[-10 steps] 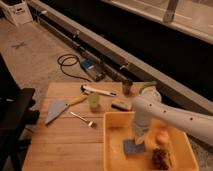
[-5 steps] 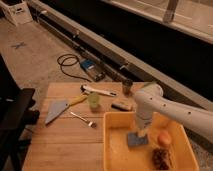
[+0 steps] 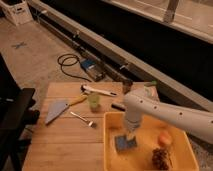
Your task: Wipe tray with sponge
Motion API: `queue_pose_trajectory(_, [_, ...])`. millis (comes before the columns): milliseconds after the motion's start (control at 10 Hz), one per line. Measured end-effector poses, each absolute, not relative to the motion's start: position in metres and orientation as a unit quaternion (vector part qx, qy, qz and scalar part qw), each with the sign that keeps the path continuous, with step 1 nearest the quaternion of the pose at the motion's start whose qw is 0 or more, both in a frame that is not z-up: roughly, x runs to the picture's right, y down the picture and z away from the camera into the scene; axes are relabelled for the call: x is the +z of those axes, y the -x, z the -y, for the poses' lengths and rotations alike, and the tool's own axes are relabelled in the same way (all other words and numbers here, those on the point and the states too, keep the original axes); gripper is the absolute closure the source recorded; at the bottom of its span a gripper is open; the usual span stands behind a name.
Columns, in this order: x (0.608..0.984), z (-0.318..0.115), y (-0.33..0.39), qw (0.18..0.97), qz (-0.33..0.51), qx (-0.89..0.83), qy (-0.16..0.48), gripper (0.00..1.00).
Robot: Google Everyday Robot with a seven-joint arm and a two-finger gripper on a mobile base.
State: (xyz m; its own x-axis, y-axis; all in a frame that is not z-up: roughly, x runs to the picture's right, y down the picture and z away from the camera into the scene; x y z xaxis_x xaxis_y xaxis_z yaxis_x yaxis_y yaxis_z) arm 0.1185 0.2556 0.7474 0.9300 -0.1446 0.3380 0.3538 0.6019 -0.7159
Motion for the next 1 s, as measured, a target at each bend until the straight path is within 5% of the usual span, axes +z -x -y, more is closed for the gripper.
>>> queue_pose_trajectory(500, [0.745, -0.279, -0.163, 0.877, 0.099, -0.118, 0.456, 1.00])
queue_pose_trajectory(1000, [0.767, -0.242, -0.156, 0.882, 0.087, -0.125, 0.446, 1.00])
